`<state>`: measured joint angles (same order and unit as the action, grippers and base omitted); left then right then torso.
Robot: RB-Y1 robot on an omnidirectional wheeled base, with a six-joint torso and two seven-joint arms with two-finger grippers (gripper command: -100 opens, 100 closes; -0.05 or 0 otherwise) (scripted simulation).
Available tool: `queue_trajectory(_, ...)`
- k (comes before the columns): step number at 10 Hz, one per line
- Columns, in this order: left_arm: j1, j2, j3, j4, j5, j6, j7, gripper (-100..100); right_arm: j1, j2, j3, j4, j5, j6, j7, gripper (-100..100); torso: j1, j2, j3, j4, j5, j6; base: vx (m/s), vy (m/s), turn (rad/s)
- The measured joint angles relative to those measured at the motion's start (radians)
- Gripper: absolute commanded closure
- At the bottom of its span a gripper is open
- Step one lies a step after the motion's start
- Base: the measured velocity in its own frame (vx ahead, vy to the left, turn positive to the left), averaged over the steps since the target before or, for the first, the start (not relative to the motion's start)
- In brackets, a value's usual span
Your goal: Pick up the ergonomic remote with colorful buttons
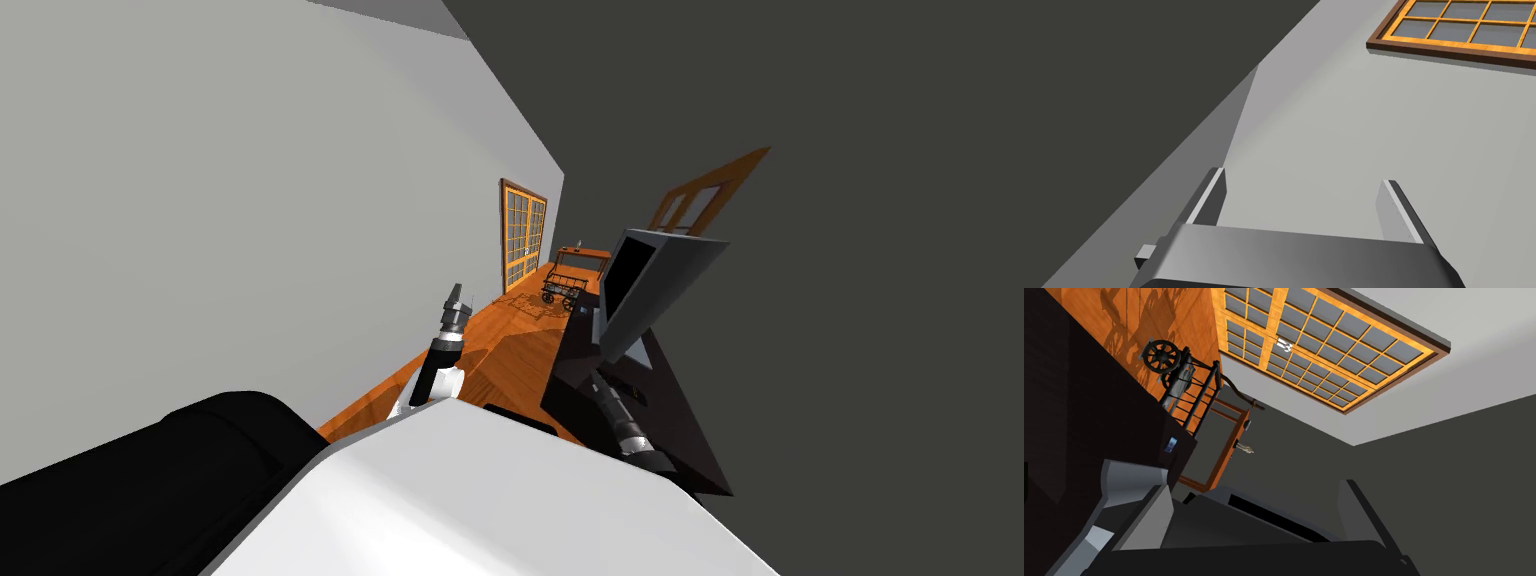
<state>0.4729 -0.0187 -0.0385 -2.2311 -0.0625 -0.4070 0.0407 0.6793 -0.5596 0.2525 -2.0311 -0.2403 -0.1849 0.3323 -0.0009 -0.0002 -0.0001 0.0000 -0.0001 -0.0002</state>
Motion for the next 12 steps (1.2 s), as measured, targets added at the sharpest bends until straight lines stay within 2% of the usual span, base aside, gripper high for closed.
queue_trajectory(1,0.000,0.000,0.000,0.000,0.000,0.000,0.000,0,-0.005,-0.025,0.007,0.014,-0.014,0.012,0.017,-100,-0.001,0.000,0.000,0.000,0.000,0.001,0.003,-0.001,0.252)
queue_trajectory(2,0.000,0.000,0.000,0.000,0.000,0.000,0.000,0,-0.011,-0.047,0.033,0.043,-0.029,0.029,0.044,-100,0.000,0.000,0.000,0.000,0.000,0.000,0.003,-0.005,0.173)
queue_trajectory(3,0.000,0.000,0.000,0.000,0.000,0.000,0.000,0,-0.007,-0.060,0.046,0.053,-0.036,0.041,0.069,-100,0.000,0.000,0.000,0.000,0.000,0.001,0.003,-0.001,0.300)
queue_trajectory(6,0.000,0.000,0.000,0.000,0.000,0.000,0.000,0,0.025,-0.144,0.096,0.090,-0.080,0.069,0.143,-100,-0.001,0.000,0.000,0.000,0.000,0.000,0.002,-0.007,0.219)
queue_trajectory(8,0.000,0.000,0.000,0.000,0.000,0.000,0.000,0,0.012,-0.195,0.138,0.149,-0.107,0.078,0.188,-100,-0.001,0.000,0.000,0.000,0.000,0.000,-0.001,-0.009,0.224)
queue_trajectory(10,0.000,0.000,0.000,0.000,0.000,0.000,0.000,0,0.036,-0.233,0.174,0.173,-0.123,0.090,0.244,-100,-0.001,0.000,0.000,0.000,0.000,0.000,-0.003,-0.013,0.250)
queue_trajectory(11,0.000,0.000,0.000,0.000,0.000,0.000,0.000,0,0.024,-0.265,0.190,0.198,-0.137,0.092,0.260,-100,-0.001,0.000,0.000,0.000,0.000,0.001,-0.007,-0.007,0.327)
queue_trajectory(12,0.000,0.000,0.000,0.000,0.000,0.000,0.000,0,0.030,-0.297,0.211,0.211,-0.151,0.103,0.285,-100,-0.001,0.000,0.000,0.000,0.000,0.000,-0.006,-0.015,0.125)
